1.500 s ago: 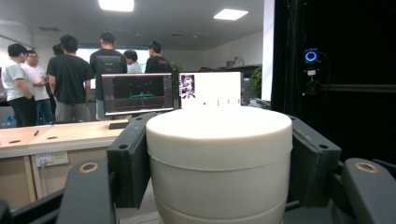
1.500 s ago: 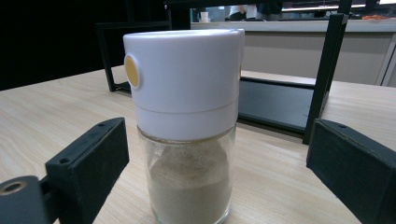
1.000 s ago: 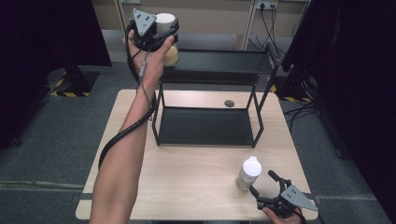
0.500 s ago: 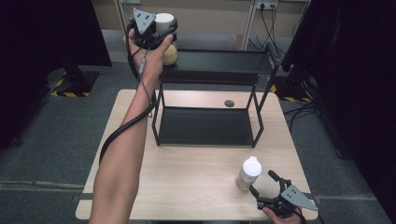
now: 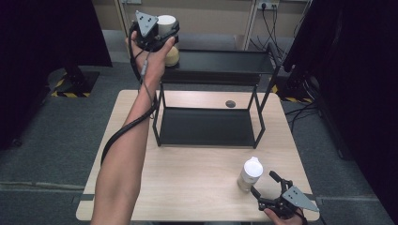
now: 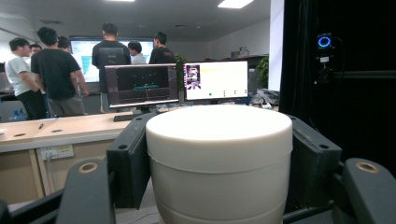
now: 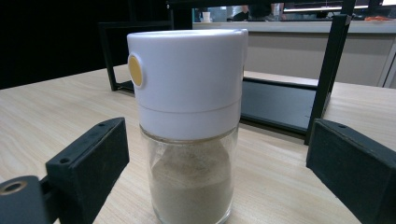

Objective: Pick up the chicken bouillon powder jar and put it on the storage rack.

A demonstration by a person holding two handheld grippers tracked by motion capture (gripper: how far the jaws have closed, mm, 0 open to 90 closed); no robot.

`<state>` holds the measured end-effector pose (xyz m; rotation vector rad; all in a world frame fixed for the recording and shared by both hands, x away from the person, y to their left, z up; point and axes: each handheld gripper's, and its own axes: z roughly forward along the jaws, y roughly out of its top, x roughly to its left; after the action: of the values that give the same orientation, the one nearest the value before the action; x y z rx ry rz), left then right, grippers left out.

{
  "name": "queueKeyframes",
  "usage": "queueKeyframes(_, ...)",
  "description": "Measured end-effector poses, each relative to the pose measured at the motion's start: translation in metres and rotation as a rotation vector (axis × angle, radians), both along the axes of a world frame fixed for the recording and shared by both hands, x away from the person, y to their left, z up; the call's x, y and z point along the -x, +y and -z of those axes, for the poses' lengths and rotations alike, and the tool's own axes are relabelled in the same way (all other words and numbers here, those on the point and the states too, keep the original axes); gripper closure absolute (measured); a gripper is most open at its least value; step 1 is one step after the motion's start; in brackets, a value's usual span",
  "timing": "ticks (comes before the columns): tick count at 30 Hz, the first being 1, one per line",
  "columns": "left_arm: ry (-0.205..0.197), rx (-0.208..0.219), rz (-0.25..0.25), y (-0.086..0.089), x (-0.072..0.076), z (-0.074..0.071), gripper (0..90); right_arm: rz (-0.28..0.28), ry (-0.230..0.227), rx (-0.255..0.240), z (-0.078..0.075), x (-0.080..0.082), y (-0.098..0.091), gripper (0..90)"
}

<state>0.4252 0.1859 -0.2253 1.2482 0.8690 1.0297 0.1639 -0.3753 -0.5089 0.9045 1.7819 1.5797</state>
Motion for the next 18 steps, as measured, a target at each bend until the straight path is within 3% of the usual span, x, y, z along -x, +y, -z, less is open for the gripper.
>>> queueKeyframes(1, 0.004, 0.006, 0.000, 0.000, 0.000, -0.001, 29.6, 0.000, 0.000, 0.000, 0.000, 0.000, 0.000, 5.9)
queueKeyframes(2, 0.004, 0.014, -0.009, 0.000, 0.000, -0.001, 18.3, -0.001, -0.001, 0.001, 0.000, 0.000, 0.000, 5.9)
queueKeyframes(4, 0.007, 0.021, -0.016, 0.000, 0.003, -0.003, 13.3, -0.001, 0.000, 0.002, 0.000, 0.000, 0.000, 5.9)
queueKeyframes(11, -0.010, -0.007, -0.019, 0.002, 0.019, 0.000, 11.0, -0.001, 0.000, 0.006, -0.001, 0.000, 0.000, 5.9)
queueKeyframes(18, -0.043, -0.003, -0.010, 0.004, 0.036, 0.007, 10.8, -0.002, 0.000, 0.011, -0.001, 0.000, 0.001, 5.9)
